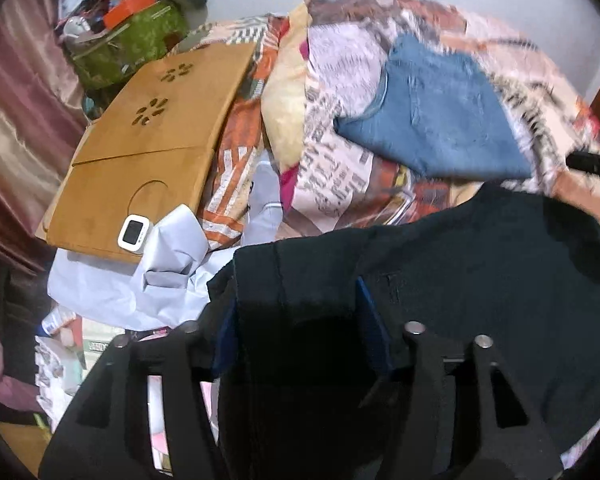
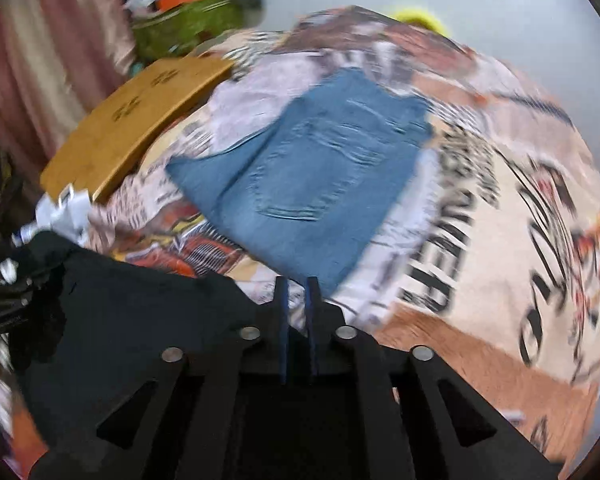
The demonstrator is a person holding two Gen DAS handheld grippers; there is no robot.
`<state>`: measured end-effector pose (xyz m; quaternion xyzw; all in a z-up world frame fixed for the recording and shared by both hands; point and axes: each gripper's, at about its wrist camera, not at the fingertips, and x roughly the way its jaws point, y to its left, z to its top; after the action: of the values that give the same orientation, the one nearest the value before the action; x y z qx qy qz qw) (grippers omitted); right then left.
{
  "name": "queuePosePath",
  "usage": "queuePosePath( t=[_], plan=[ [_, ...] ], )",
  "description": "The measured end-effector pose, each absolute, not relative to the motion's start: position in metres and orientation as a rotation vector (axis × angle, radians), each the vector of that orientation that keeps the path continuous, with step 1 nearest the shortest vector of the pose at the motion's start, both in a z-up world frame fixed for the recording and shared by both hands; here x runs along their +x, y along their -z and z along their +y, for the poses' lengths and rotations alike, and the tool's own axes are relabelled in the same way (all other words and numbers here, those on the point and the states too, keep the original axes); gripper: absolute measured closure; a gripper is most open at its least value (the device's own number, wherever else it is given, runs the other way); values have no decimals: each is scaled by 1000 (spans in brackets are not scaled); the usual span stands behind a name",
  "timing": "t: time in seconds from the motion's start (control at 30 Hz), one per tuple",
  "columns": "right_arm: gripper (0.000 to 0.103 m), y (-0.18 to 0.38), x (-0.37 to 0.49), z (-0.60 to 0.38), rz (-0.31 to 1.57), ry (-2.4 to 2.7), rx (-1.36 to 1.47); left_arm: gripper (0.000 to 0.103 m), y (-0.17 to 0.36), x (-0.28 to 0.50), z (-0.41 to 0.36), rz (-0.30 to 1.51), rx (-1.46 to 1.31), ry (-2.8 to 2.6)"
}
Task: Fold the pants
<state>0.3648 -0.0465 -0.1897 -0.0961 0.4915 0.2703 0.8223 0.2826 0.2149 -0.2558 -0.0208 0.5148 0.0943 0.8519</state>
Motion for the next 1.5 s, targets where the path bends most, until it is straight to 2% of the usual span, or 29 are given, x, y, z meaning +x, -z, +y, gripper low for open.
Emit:
queuePosePath(
  t=[0.03, 0.07, 0.1, 0.13, 0.17, 0.33, 0.4, 0.73, 1.03, 1.37, 1.43, 1.47, 1.5],
  plan=[
    [79, 183, 361, -55, 1038, -573, -192, 35, 247, 276, 215, 1056, -37, -212],
    [68, 173, 355, -66, 1015, -568, -187, 32, 238, 268, 214, 1020, -9, -236],
    [59, 169, 350, -70, 1003, -564, -192, 25, 232, 264, 212, 1002, 8, -246],
    [57, 161, 340, -79, 984, -561, -204, 17, 224, 257, 210, 974, 29, -256],
    [56, 156, 333, -84, 975, -563, -213, 16, 218, 252, 210, 954, 32, -261],
    [54, 137, 292, -114, 950, -574, -246, 14, 202, 228, 208, 948, 7, -249],
    [40, 136, 273, -125, 938, -581, -253, 13, 203, 218, 204, 965, -9, -238],
    [40, 165, 205, -138, 980, -658, -340, 13, 235, 177, 157, 1081, -38, -147],
    [40, 190, 194, -126, 1048, -719, -387, 12, 263, 173, 100, 1163, 50, 0],
    [36, 200, 190, -95, 978, -763, -494, 12, 277, 193, 73, 1152, 193, 28],
    [36, 201, 189, -89, 963, -777, -495, 18, 276, 194, 74, 1147, 178, 50],
    [39, 201, 189, -87, 958, -785, -492, 21, 276, 195, 75, 1147, 164, 63],
    [51, 202, 188, -84, 957, -804, -487, 29, 275, 194, 75, 1147, 146, 79]
  ],
)
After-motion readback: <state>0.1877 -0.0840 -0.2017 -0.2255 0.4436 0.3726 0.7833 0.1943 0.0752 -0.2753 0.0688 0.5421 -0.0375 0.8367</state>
